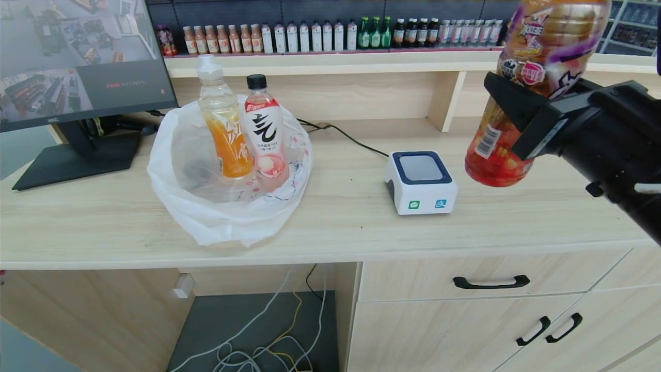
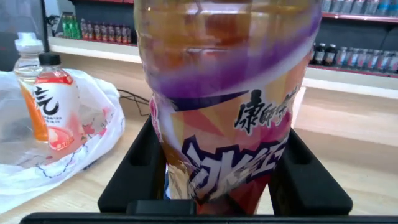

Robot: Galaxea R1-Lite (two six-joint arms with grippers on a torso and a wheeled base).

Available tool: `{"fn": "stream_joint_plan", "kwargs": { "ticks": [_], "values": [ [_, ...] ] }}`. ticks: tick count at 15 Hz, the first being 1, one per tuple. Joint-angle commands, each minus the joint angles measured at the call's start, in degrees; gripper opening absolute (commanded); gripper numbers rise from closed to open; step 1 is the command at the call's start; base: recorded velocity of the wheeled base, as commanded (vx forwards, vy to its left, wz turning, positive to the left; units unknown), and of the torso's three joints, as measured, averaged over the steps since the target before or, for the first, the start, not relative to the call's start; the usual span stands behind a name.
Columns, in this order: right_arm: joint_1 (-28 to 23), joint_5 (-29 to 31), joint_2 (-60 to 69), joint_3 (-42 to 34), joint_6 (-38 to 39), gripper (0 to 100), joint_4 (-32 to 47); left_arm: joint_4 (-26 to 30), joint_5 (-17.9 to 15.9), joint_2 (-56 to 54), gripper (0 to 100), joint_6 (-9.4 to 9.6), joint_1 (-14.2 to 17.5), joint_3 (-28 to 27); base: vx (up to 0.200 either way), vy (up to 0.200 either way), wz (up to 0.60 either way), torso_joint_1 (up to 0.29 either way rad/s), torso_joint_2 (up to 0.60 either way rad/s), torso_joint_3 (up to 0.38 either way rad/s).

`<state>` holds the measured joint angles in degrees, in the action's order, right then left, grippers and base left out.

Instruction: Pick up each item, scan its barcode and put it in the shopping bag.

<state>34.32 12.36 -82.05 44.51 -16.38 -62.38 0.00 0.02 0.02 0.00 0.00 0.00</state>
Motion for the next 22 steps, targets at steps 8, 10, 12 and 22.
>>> {"fn": "stream_joint_plan", "kwargs": {
  "ticks": [8, 10, 12, 22],
  "values": [
    [0.14, -8.32, -14.45, 17.81, -16.22, 0, 0.94, 0.0, -0.02, -0.02, 100, 0.0, 0.0, 0.0, 0.0, 0.0, 0.0, 0.0, 0.0, 0.0],
    [-1.18, -14.82, -17.79, 19.65, -19.74, 0, -2.66, 0.0, -0.02, -0.02, 100, 0.0, 0.0, 0.0, 0.0, 0.0, 0.0, 0.0, 0.0, 0.0],
    [-3.2, -21.15, -19.81, 19.48, -22.64, 0, -5.21, 0.0, -0.02, -0.02, 100, 0.0, 0.0, 0.0, 0.0, 0.0, 0.0, 0.0, 0.0, 0.0],
    [-10.15, -43.56, -25.52, 19.48, -37.14, 0, -6.61, 0.0, -0.02, -0.02, 100, 0.0, 0.0, 0.0, 0.0, 0.0, 0.0, 0.0, 0.0, 0.0]
  ]
}}
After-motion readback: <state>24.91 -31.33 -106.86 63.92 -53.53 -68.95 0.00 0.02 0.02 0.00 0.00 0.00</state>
